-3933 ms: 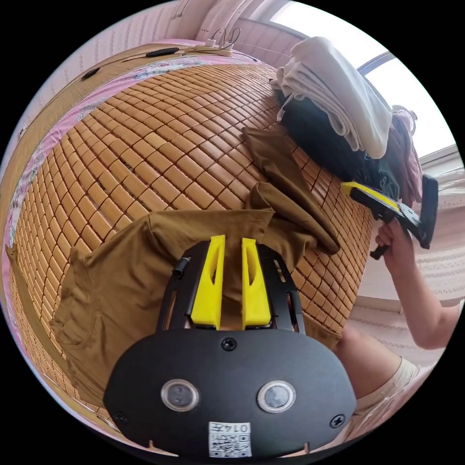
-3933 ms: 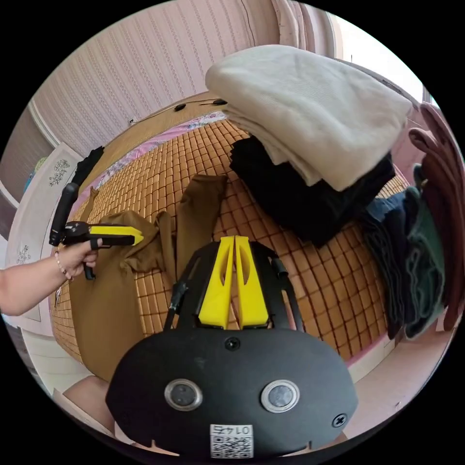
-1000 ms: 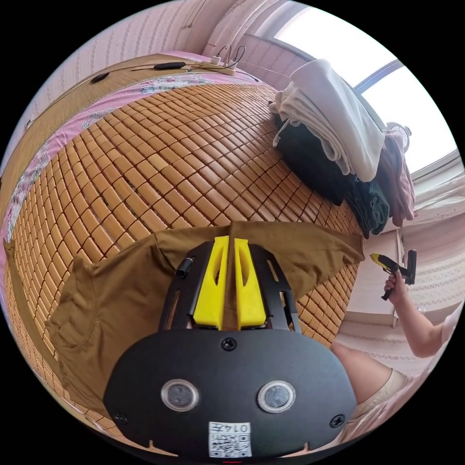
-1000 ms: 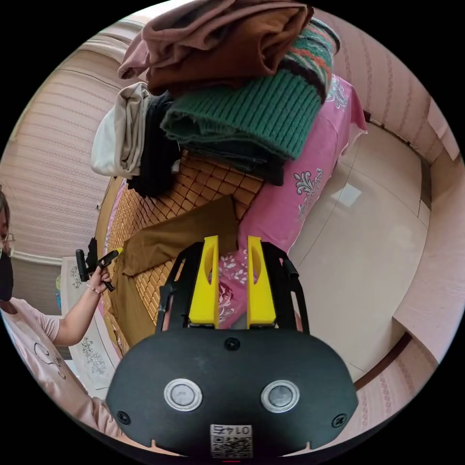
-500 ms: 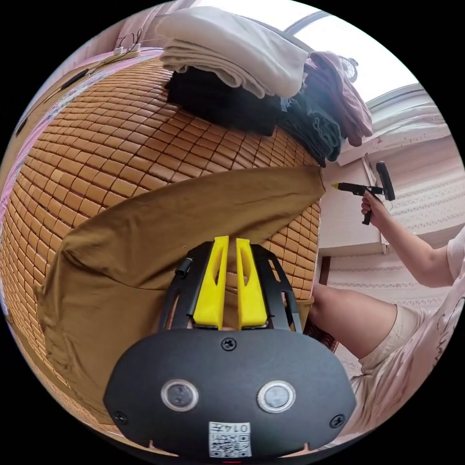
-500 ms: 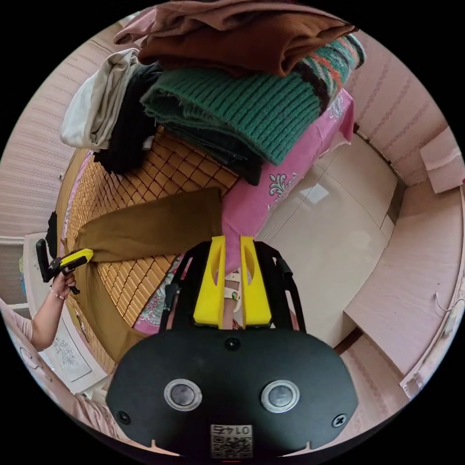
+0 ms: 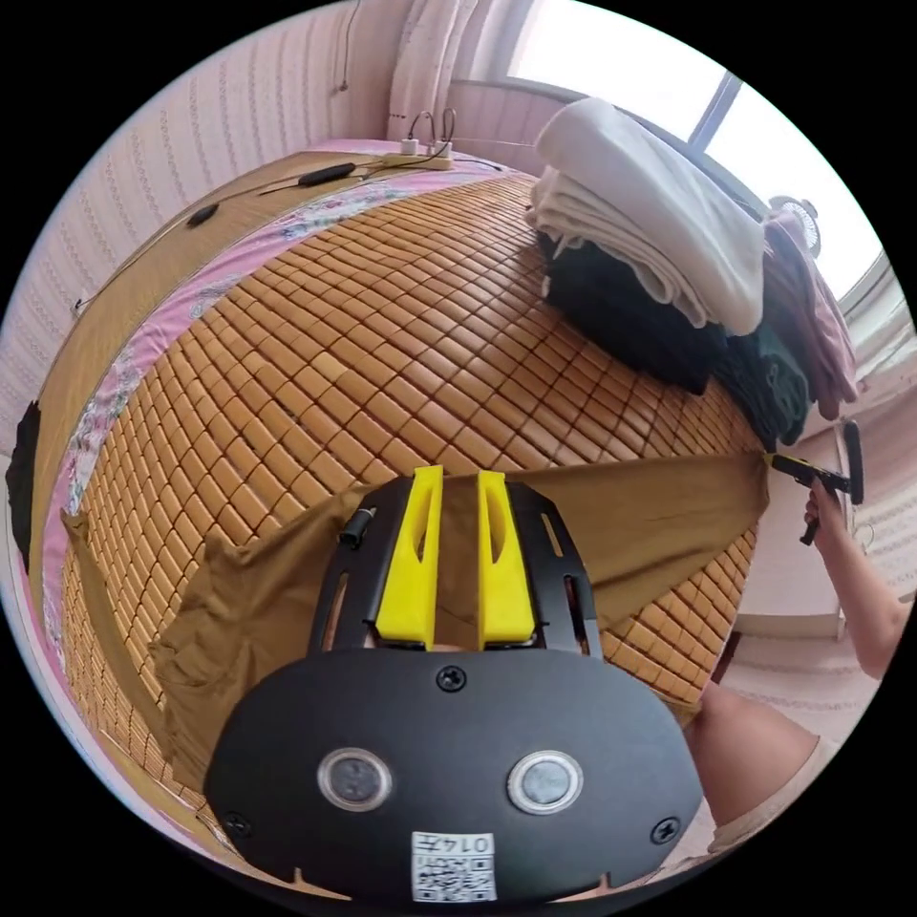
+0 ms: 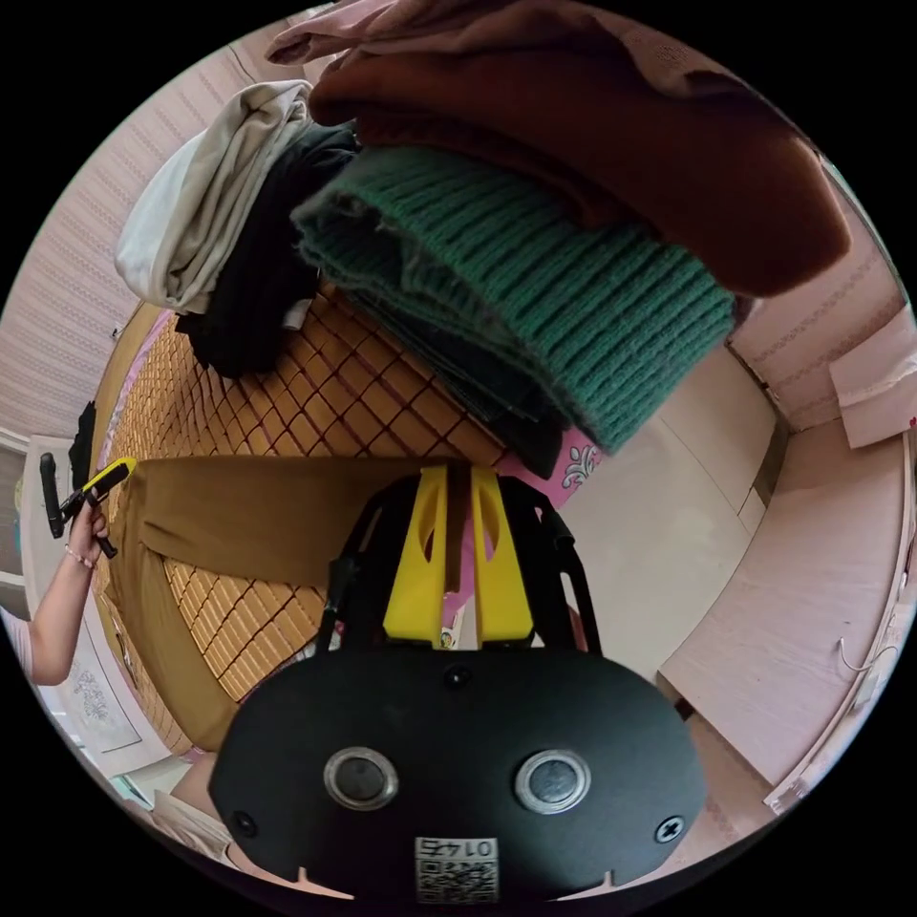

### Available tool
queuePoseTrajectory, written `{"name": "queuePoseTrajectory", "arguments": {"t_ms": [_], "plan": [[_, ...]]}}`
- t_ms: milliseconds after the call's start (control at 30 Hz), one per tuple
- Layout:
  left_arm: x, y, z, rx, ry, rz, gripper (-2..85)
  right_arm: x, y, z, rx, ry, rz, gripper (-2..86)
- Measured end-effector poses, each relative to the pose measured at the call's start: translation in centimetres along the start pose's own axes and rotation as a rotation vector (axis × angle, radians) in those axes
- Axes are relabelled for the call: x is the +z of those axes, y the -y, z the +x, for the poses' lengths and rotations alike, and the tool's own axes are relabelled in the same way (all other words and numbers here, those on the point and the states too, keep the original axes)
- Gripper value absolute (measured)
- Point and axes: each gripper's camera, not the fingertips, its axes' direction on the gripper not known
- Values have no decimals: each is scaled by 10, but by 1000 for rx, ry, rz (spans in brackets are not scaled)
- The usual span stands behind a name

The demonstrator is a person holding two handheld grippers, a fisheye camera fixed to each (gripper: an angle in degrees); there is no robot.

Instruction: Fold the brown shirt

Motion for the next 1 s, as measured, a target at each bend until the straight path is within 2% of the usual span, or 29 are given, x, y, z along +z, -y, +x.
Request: {"name": "queuePoseTrajectory", "arguments": {"t_ms": [100,200,333,633,700,867,933,1000], "plan": [[14,0,-7,2,20,-118,43,9,4,-22,-36,-13,5,15],[0,-2,-1,29,-8,-121,-2,14,11,-46,-69,-49,35,4],[-17,-6,6,51,25,-105,-8,28,21,-68,-89,-60,25,-1],[-65,-27,-3,-58,-83,-85,-5,78,36,-148,-178,-146,-71,-1],[-99,-43,-15,-111,-142,-8,-1,77,39,-170,-207,-201,-71,3],[-197,-102,-29,-115,-116,99,8,63,24,-215,-231,-339,-53,25],[-229,-141,-35,-133,-91,90,10,59,12,-241,-245,-314,-50,20],[-265,-206,-43,-200,-46,56,12,65,-9,-297,-381,-237,-72,13]]}}
